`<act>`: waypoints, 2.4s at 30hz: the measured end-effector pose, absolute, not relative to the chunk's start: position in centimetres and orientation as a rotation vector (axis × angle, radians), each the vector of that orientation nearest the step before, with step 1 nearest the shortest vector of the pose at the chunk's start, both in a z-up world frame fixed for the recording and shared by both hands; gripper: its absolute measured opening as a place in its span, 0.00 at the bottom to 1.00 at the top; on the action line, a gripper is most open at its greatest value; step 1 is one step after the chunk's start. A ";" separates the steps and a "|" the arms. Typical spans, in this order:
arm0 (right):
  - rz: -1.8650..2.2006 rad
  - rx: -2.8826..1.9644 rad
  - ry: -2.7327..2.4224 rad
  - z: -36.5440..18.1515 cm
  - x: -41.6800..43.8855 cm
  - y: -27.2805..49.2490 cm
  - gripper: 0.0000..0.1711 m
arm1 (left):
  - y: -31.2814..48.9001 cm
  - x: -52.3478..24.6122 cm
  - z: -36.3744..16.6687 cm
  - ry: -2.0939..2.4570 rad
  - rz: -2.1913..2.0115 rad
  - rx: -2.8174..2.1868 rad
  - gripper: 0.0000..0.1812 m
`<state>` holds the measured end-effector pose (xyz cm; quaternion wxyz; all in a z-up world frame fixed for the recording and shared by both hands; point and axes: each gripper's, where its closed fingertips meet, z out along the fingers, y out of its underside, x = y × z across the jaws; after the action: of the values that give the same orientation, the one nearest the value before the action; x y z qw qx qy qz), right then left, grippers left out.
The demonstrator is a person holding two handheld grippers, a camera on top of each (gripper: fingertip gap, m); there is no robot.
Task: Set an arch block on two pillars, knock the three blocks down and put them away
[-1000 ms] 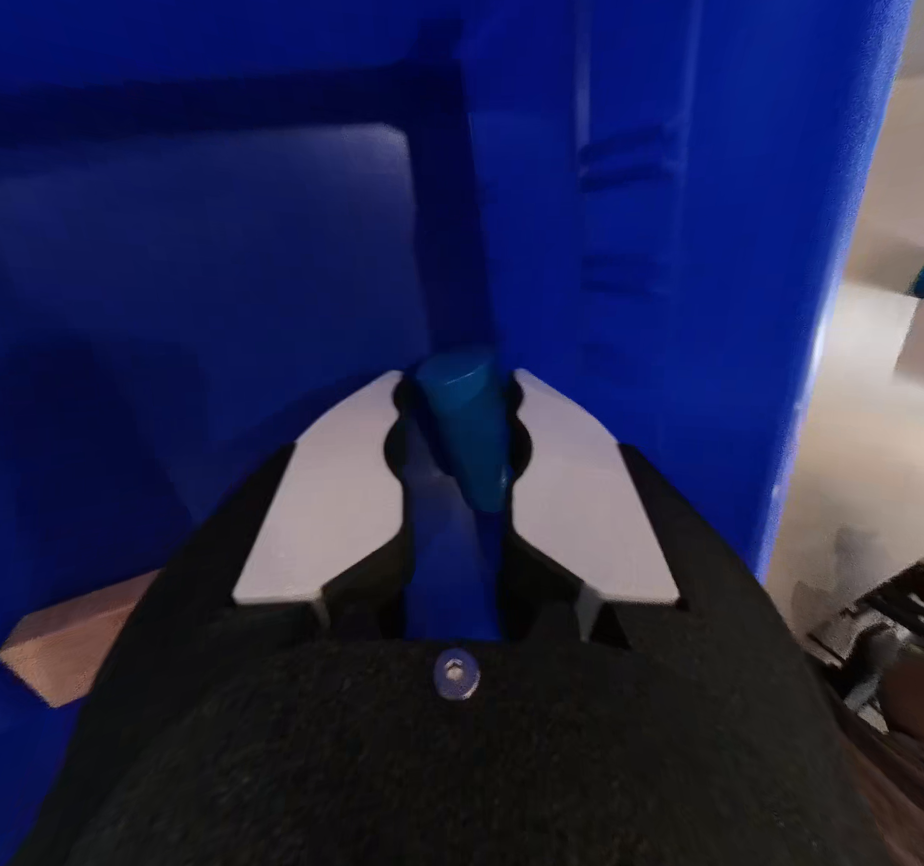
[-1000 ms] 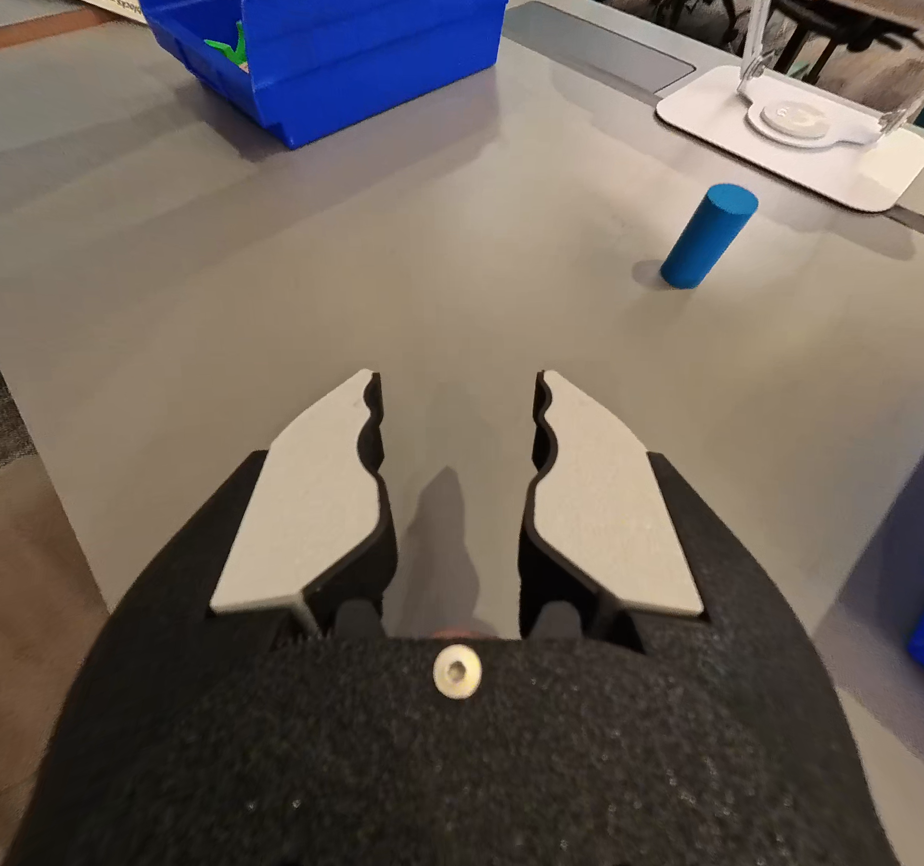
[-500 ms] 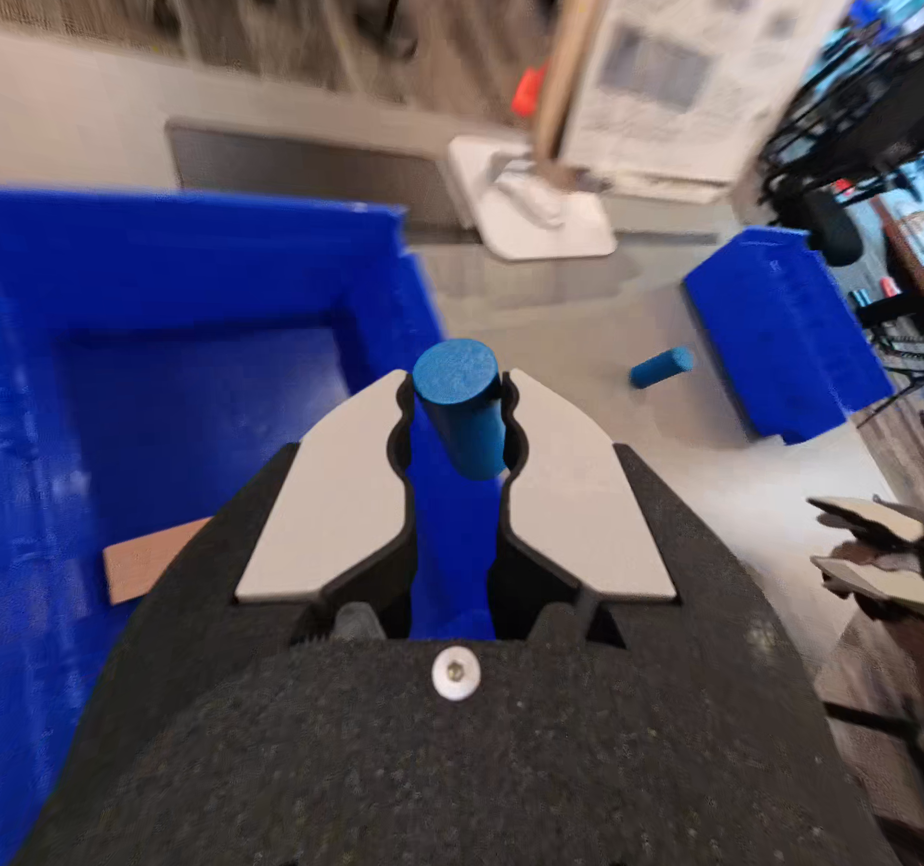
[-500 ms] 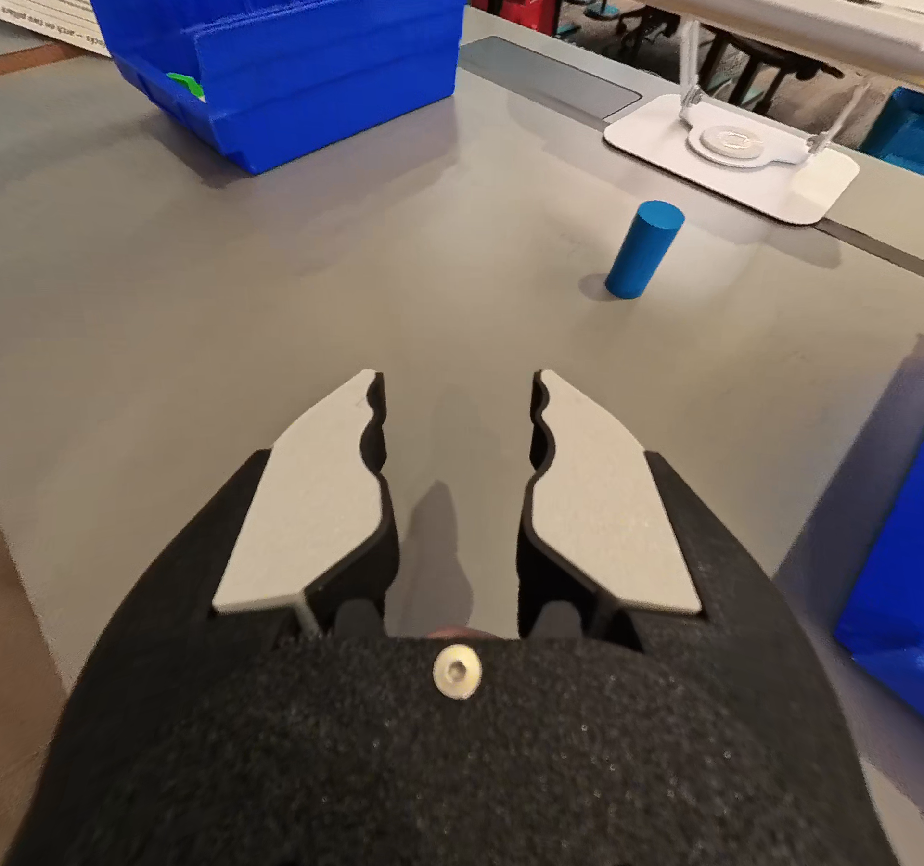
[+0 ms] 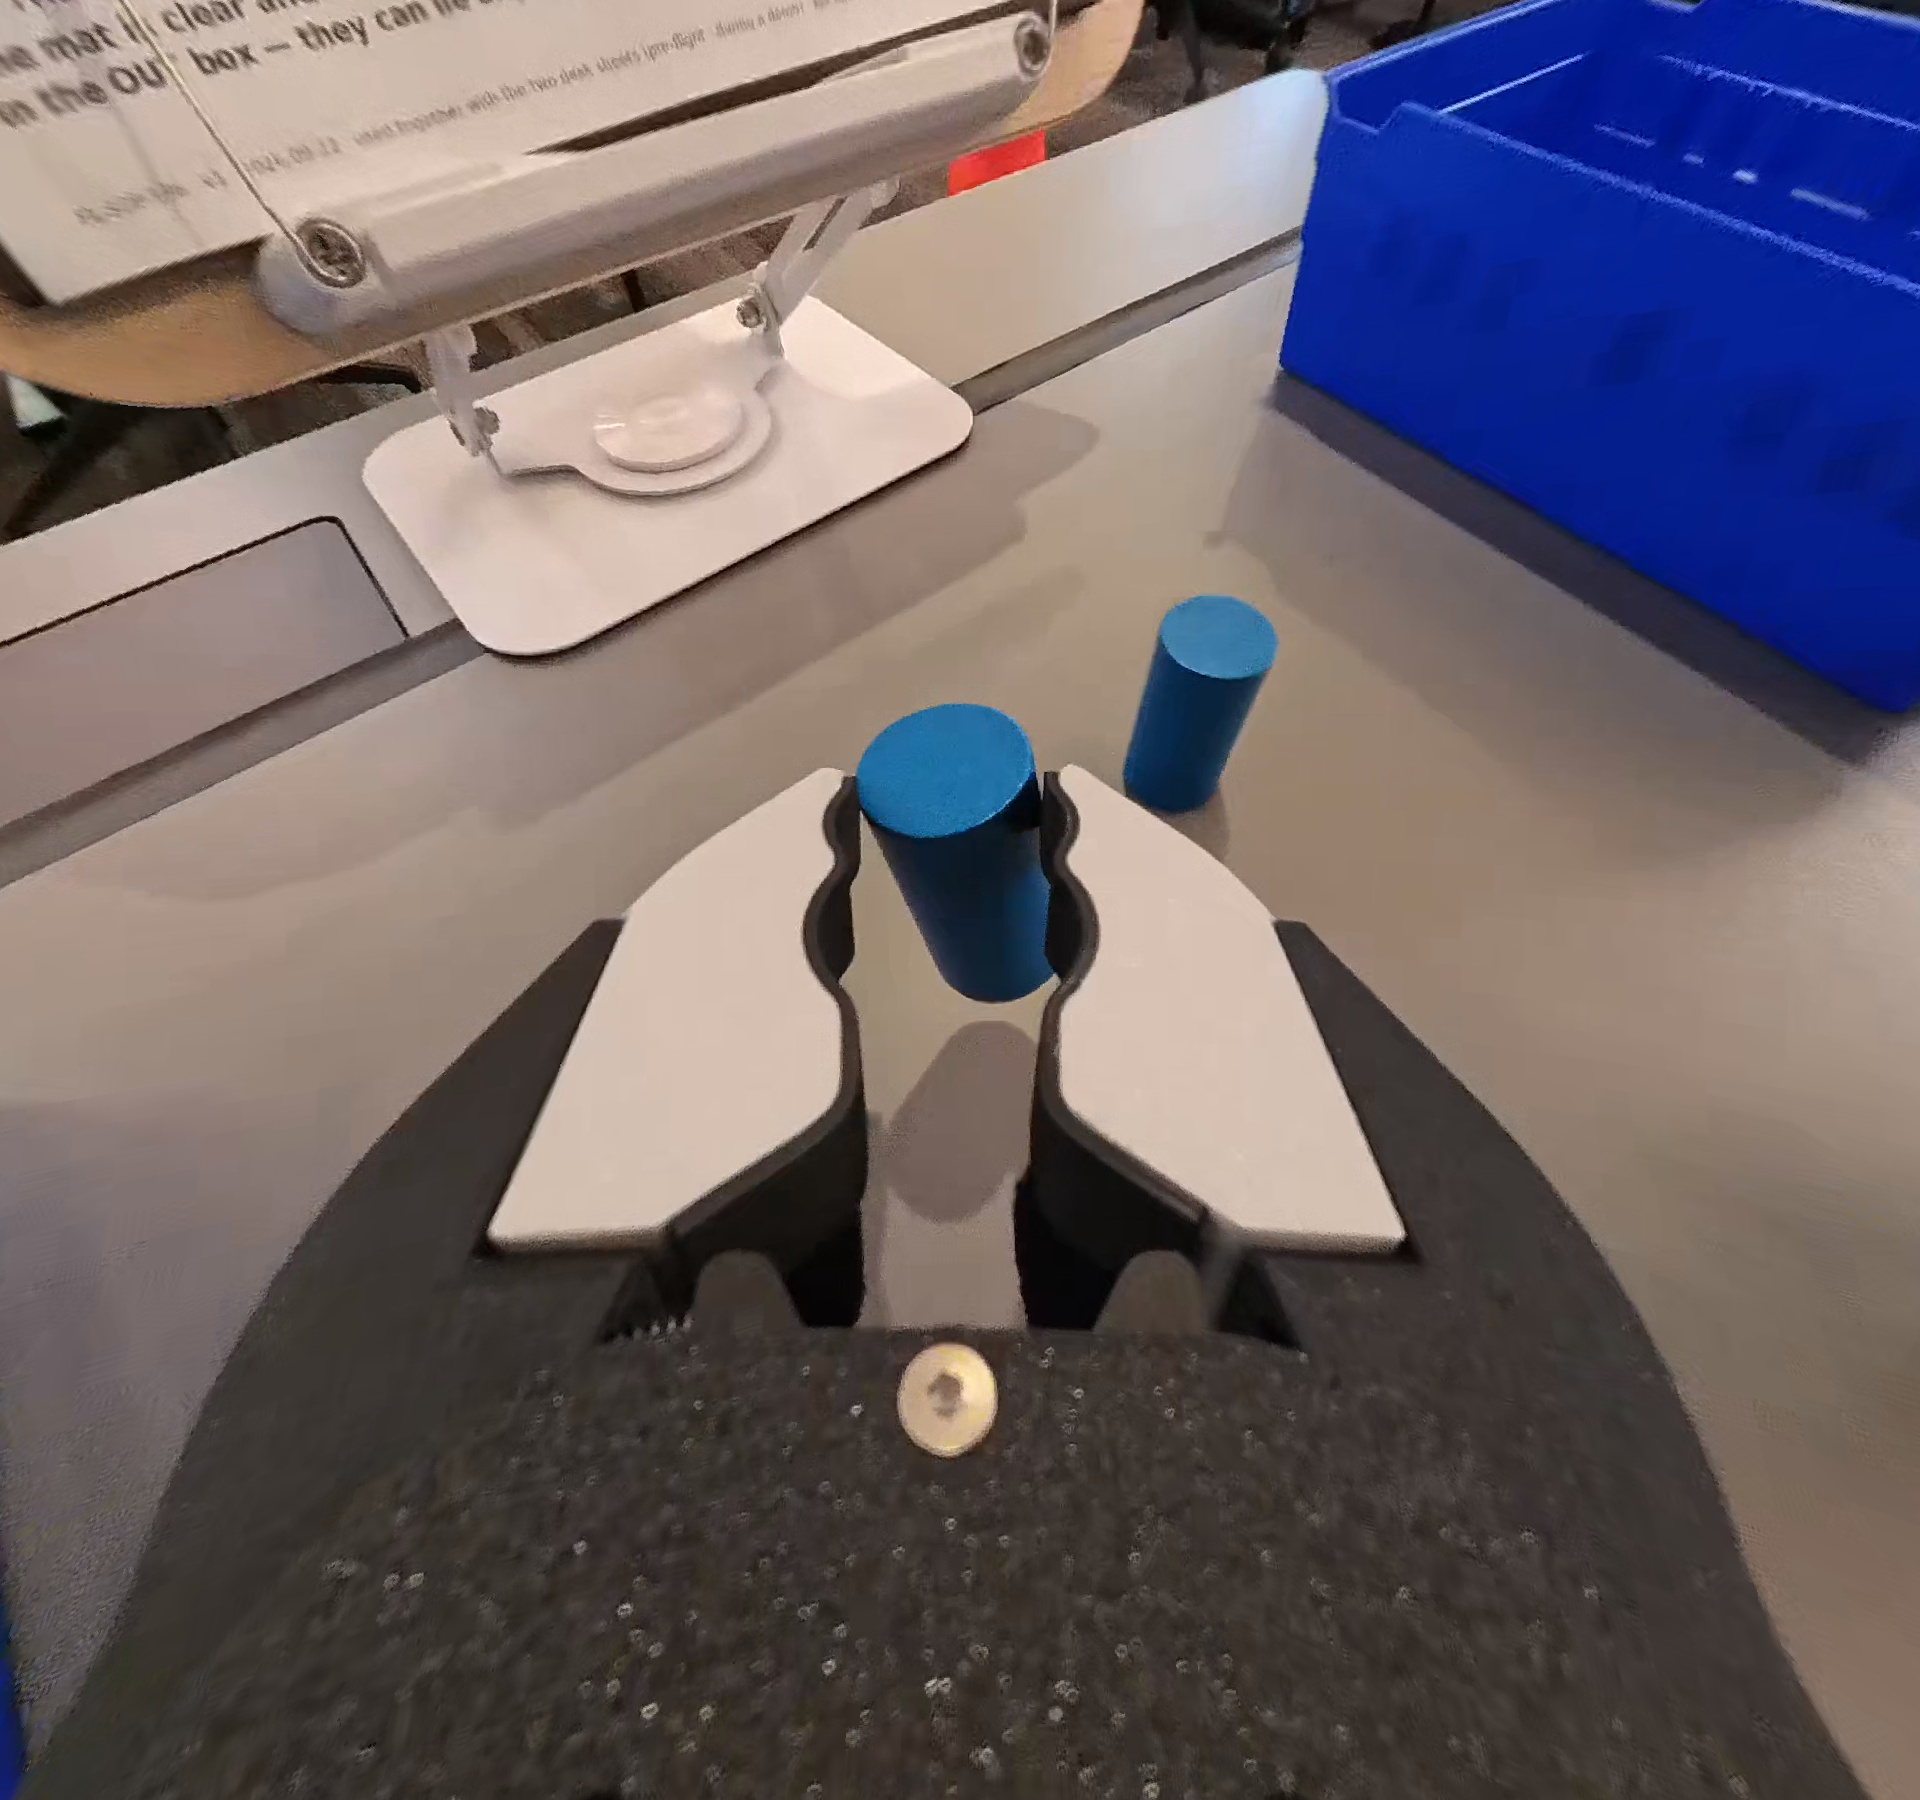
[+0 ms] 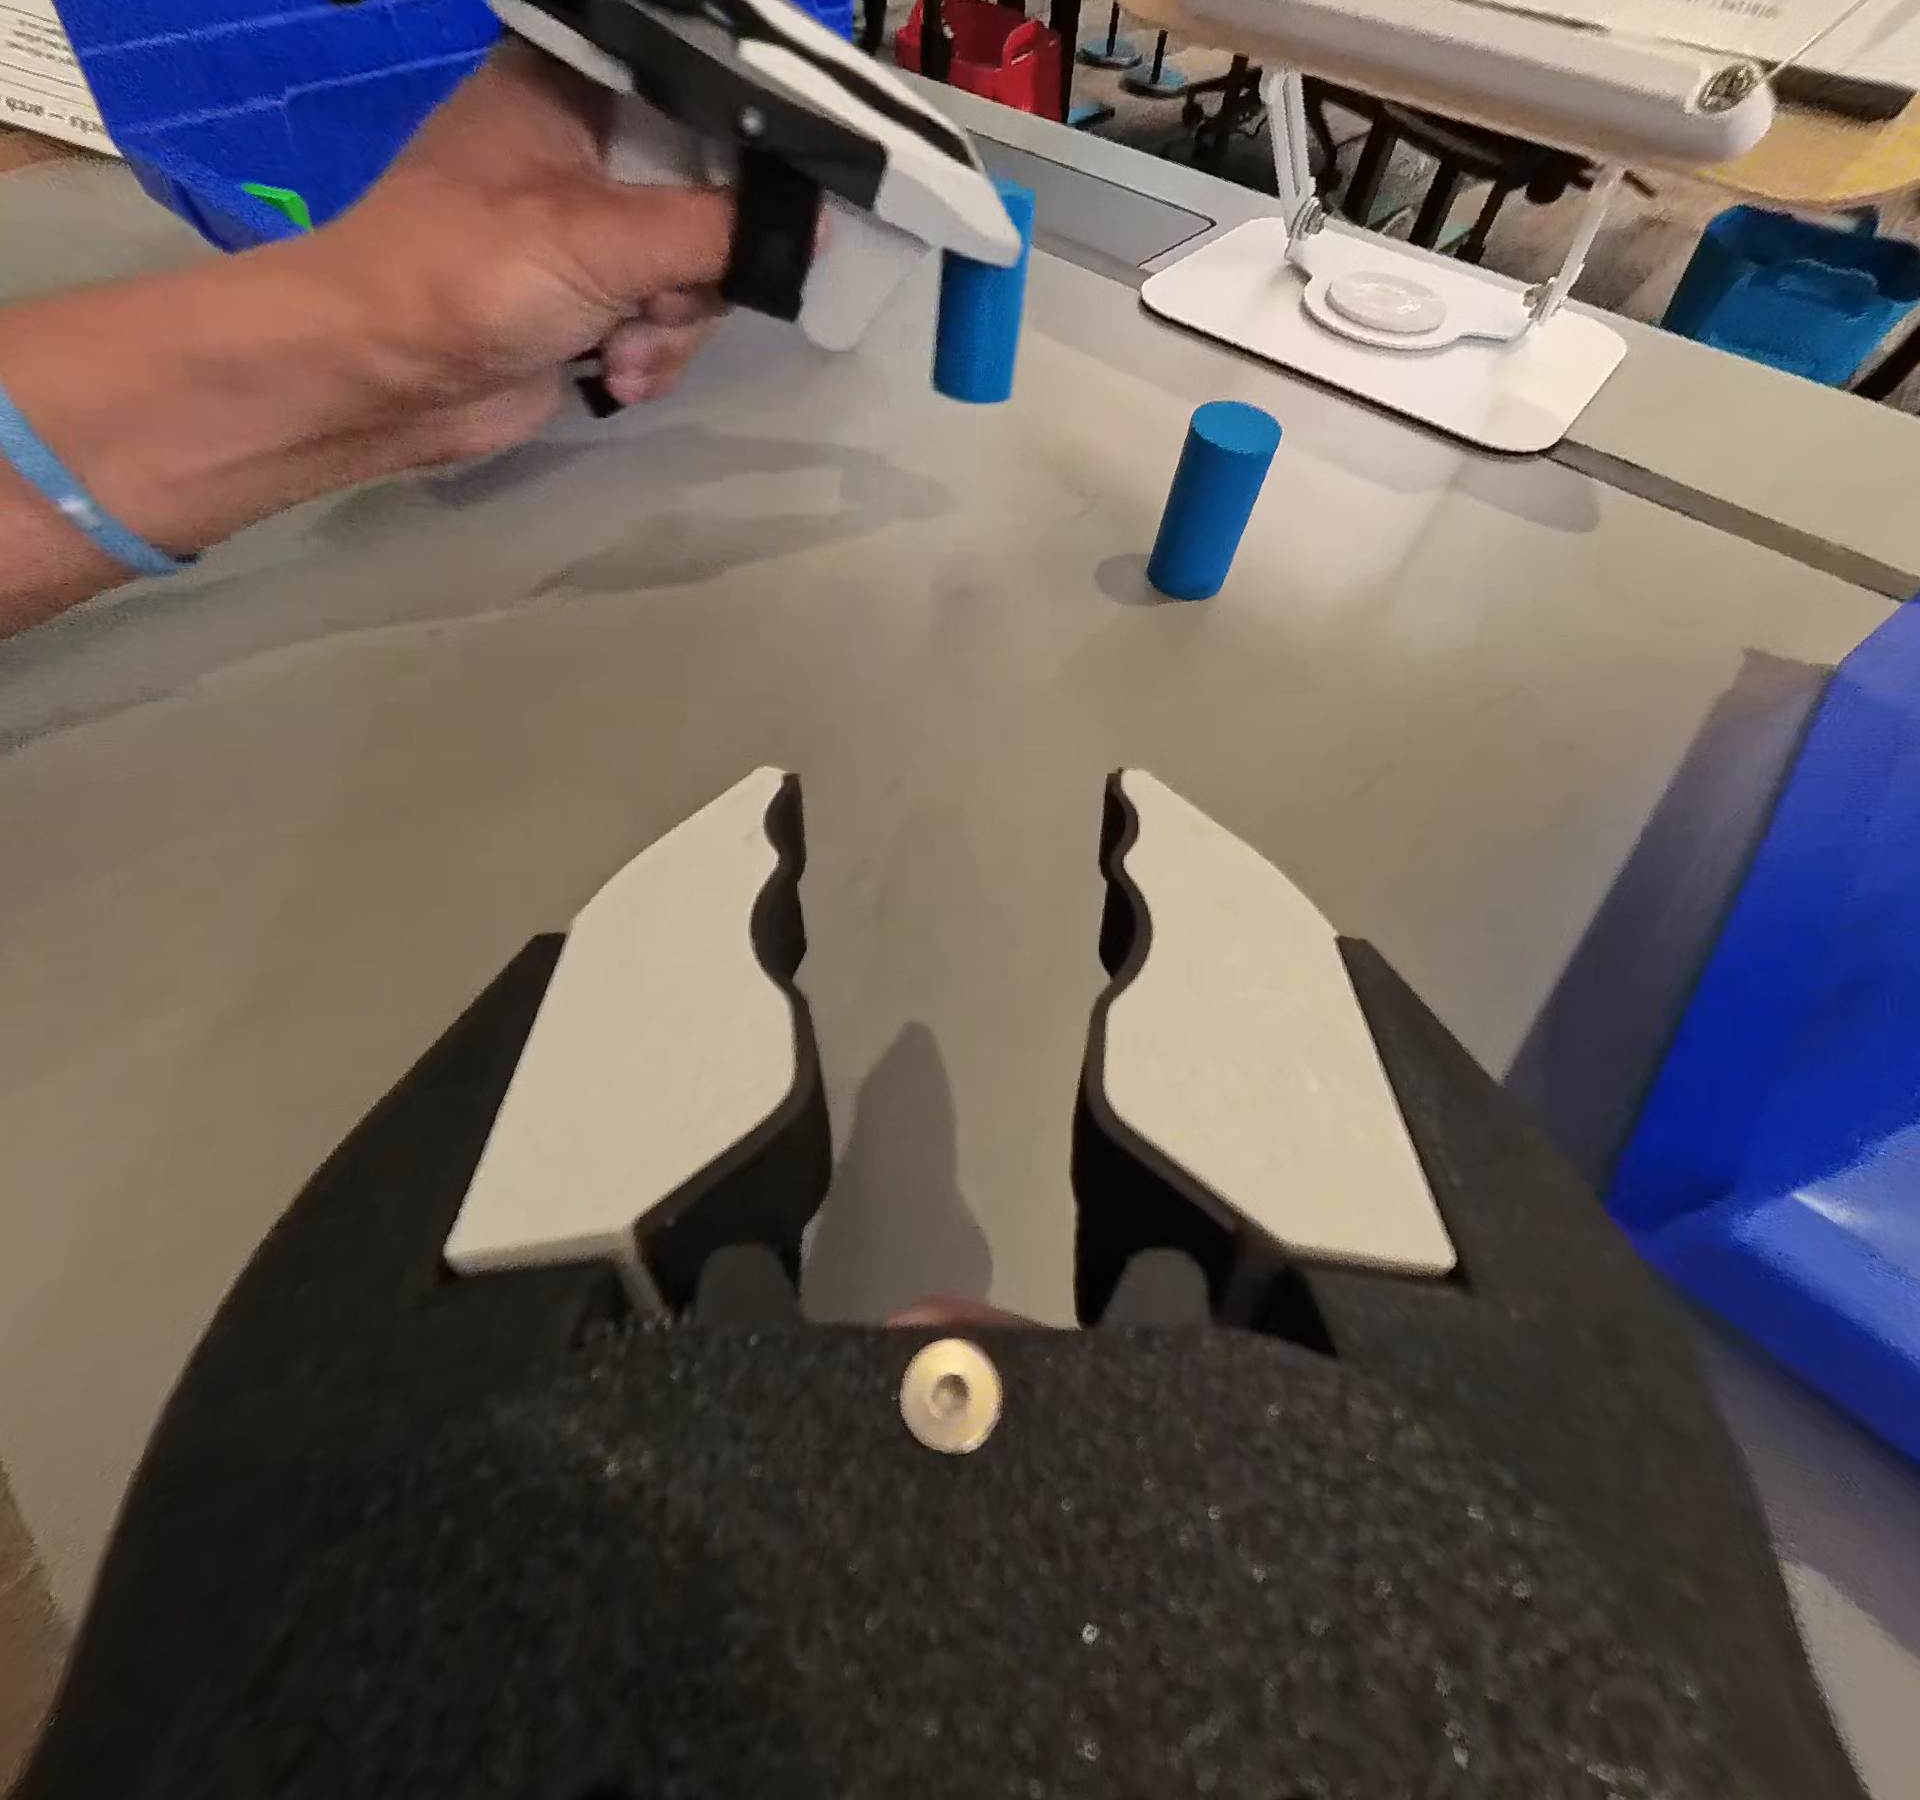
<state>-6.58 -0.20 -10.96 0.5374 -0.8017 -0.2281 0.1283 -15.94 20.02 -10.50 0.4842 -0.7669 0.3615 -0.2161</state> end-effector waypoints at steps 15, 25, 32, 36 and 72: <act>0.333 -1.931 -0.608 -12.2 -8.1 -0.7 0.32 | 21.4 -12.2 -14.4 1.068 -0.501 -1.879 0.18; 0.344 -1.936 -0.605 -12.2 -7.9 -0.8 0.32 | 21.1 -13.1 -14.7 1.055 -0.476 -1.856 0.18; 0.342 -1.941 -0.621 -12.3 -8.2 -0.9 0.32 | 20.6 -13.2 -15.1 1.047 -0.482 -1.865 0.18; 0.333 -1.937 -0.631 -12.0 -8.2 -1.1 0.32 | 19.7 -13.9 -14.8 1.056 -0.446 -1.888 0.28; 0.364 -1.958 -0.707 -12.9 -9.3 -2.1 0.32 | 18.8 -47.6 -16.0 0.264 -0.160 -2.933 0.29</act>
<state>-9.28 -2.12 -12.92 0.4916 -0.8069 -0.2912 0.1500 -47.63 18.82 -15.97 0.0962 -0.9899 0.0892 -0.0539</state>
